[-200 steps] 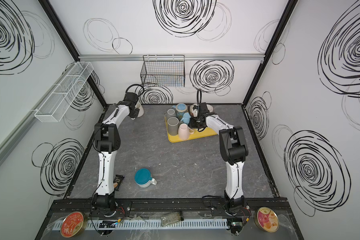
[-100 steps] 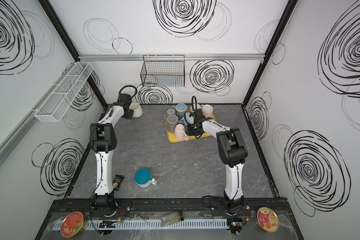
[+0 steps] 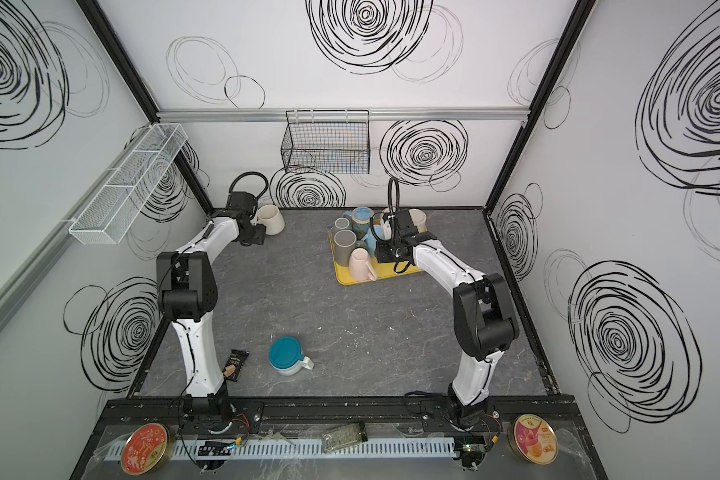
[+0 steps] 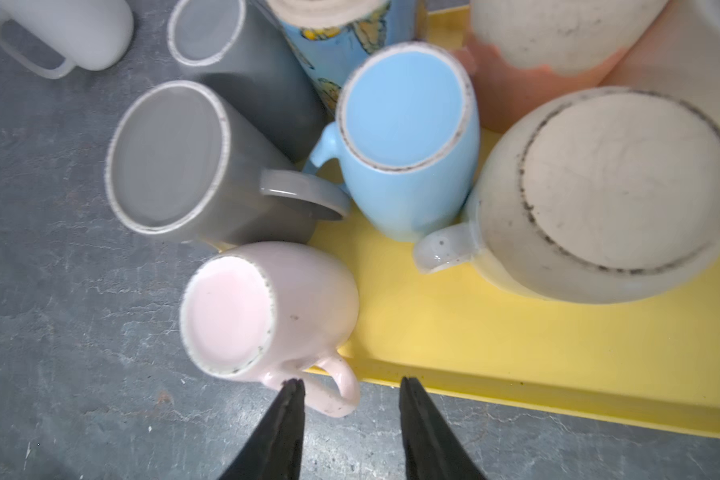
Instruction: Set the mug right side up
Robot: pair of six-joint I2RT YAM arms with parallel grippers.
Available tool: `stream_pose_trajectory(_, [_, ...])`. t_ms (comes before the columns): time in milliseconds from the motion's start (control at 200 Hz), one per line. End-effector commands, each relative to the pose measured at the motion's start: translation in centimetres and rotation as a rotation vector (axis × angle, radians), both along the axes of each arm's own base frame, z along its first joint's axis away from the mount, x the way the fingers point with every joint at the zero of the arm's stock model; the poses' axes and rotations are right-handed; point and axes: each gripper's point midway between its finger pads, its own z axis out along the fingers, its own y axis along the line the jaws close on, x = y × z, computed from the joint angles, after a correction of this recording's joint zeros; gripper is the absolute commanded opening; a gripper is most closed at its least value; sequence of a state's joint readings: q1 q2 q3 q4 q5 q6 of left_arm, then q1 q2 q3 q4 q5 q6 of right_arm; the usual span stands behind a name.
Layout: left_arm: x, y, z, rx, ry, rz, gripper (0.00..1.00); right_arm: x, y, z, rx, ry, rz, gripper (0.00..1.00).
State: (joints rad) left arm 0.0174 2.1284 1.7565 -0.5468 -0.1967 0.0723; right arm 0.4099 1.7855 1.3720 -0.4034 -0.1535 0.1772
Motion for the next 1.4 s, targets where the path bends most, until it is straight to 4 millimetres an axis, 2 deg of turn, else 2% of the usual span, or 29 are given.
stream_pose_trajectory(0, [-0.5,-2.8,3.2,-0.078,-0.109,-0.019,0.68,-2.2,0.3,-1.0,-0.076,0.024,0.08,0.46])
stream_pose_trajectory(205, [-4.9,-8.1,3.8,-0.151,-0.122,-0.11,0.69,-3.5,0.9,-2.0,-0.11,0.041,0.161,0.53])
stream_pose_trajectory(345, [-8.1,-12.4,3.3,-0.19,-0.112,-0.181,0.7,-3.2,1.3,-2.5,-0.119,0.052,0.179,0.55])
stream_pose_trajectory(405, [-9.3,-14.9,3.2,-0.241,-0.122,-0.214,0.7,-2.9,1.6,-2.5,-0.118,0.053,0.18,0.55])
stream_pose_trajectory(550, [-11.6,-20.6,2.8,-0.345,-0.134,-0.284,0.7,-2.4,2.5,-2.9,-0.132,0.059,0.197,0.57])
stream_pose_trajectory(690, [-13.1,-24.0,2.7,-0.389,-0.136,-0.329,0.71,-2.1,3.2,-3.3,-0.155,0.069,0.218,0.57])
stream_pose_trajectory(911, [-13.8,-25.4,2.7,-0.392,-0.136,-0.351,0.71,-1.8,3.5,-4.4,-0.187,0.082,0.228,0.55])
stream_pose_trajectory(1056, [-13.8,-25.7,2.9,-0.405,-0.146,-0.351,0.71,-1.9,3.6,-5.0,-0.198,0.093,0.233,0.44])
stream_pose_trajectory(1226, [-13.6,-26.3,3.3,-0.424,-0.155,-0.354,0.71,-1.8,3.7,-5.6,-0.222,0.096,0.237,0.41])
stream_pose_trajectory(1391, [-13.7,-26.4,3.7,-0.428,-0.163,-0.359,0.71,-1.8,3.6,-6.2,-0.253,0.113,0.24,0.31])
